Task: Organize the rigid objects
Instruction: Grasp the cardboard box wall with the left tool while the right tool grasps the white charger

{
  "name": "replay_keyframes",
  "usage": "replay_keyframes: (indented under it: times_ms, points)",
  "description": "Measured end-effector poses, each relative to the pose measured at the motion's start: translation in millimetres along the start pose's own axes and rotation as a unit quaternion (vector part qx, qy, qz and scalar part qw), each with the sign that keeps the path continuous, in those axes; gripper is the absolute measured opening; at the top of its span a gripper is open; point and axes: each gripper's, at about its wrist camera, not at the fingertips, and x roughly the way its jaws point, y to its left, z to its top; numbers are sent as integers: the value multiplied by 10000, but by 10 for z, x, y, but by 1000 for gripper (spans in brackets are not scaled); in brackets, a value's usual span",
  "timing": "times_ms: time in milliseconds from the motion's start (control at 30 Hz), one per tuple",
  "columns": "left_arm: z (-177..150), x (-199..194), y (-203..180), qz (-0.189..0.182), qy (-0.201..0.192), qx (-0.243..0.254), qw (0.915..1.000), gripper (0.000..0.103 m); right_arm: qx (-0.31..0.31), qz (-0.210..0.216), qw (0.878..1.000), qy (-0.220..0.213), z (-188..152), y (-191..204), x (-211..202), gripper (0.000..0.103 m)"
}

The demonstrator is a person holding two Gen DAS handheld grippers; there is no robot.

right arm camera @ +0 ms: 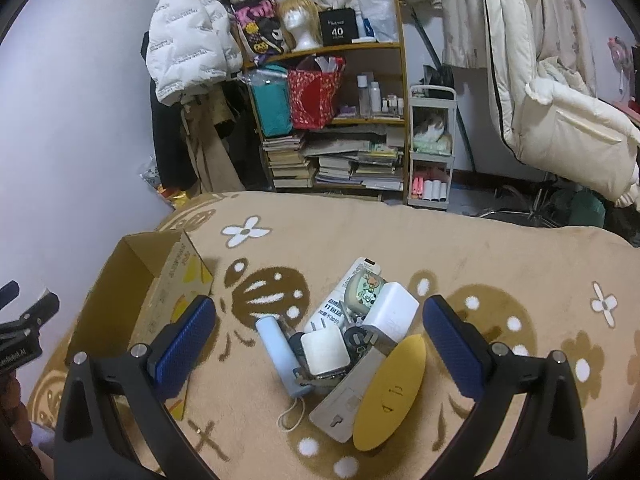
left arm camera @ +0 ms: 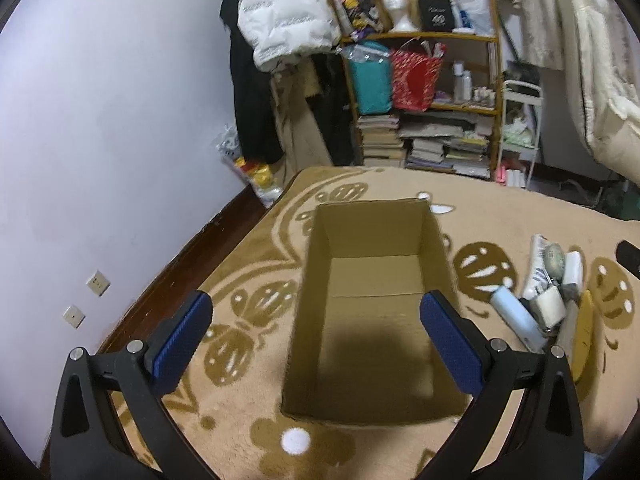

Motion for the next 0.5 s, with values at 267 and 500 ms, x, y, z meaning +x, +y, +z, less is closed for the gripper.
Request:
replay_keyframes:
  times_ms: [267,500]
  points:
    - [200,488,120,2,790,28,9969,103,-311,-55,9988,384,-10,81,369,103]
    - [151,831,137,-46,1306,-22,9914,103,-610,-79,9957,689,-92,180,686,103]
